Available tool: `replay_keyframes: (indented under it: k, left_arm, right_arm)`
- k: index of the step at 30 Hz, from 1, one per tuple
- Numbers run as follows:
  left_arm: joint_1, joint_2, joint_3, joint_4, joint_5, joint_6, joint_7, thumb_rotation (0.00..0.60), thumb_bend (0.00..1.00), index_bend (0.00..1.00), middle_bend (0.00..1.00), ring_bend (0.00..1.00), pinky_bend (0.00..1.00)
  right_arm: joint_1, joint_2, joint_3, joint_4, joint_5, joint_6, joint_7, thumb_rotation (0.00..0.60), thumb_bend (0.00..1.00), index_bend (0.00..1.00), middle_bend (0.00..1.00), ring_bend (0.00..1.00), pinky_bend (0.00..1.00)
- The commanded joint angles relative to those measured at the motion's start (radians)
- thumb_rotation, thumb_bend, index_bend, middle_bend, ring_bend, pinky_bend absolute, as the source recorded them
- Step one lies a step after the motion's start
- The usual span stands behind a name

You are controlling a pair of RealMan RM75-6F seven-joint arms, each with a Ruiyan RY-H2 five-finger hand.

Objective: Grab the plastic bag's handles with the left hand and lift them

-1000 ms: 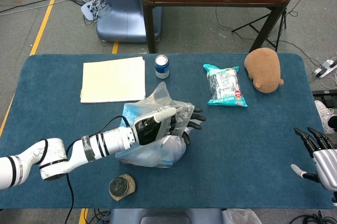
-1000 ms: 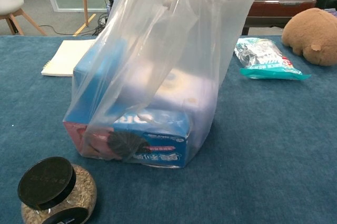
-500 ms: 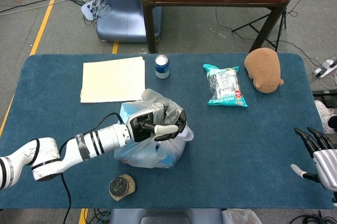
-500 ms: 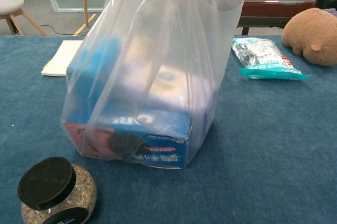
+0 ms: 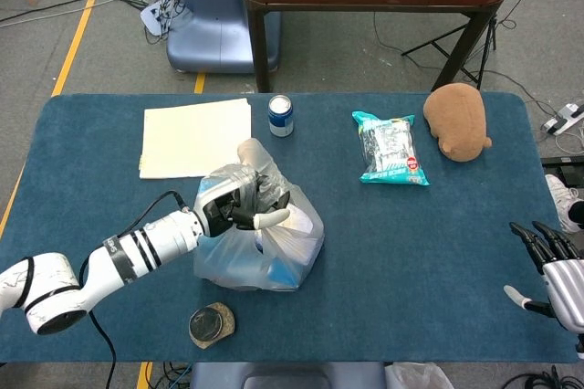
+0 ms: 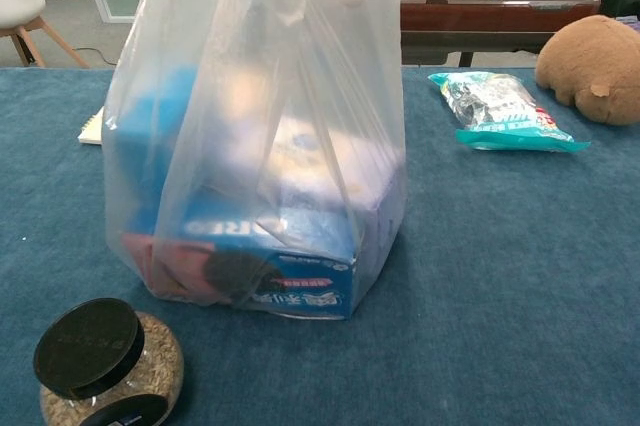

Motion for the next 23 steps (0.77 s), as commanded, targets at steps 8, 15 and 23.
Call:
replay_keyframes:
  k: [8,15,23]
  left_arm:
    - [0.089,0.139,-0.137,-0.105,-0.184,0.022,0.215,0.600,0.57,0.77,0.97,1.00,1.00]
    - [0.122,0.197,-0.214,-0.122,-0.283,0.003,0.293,0.600,0.57,0.77,0.97,1.00,1.00]
    - [0.168,0.210,-0.287,-0.131,-0.343,-0.018,0.342,0.600,0.57,0.77,0.97,1.00,1.00]
  right_arm:
    - [0.003,0.005,0.001,-0.010,-0.003,-0.002,-0.007,0.600,0.17,0.07,0.19,0.06,0.14]
    - [0.006,0.008,0.001,-0.017,-0.005,-0.005,-0.013,0.600,0.17,0.07,0.19,0.06,0.14]
    - [0.008,0.010,0.002,-0.024,-0.006,-0.007,-0.019,0.600,0.17,0.07,0.19,0.06,0.14]
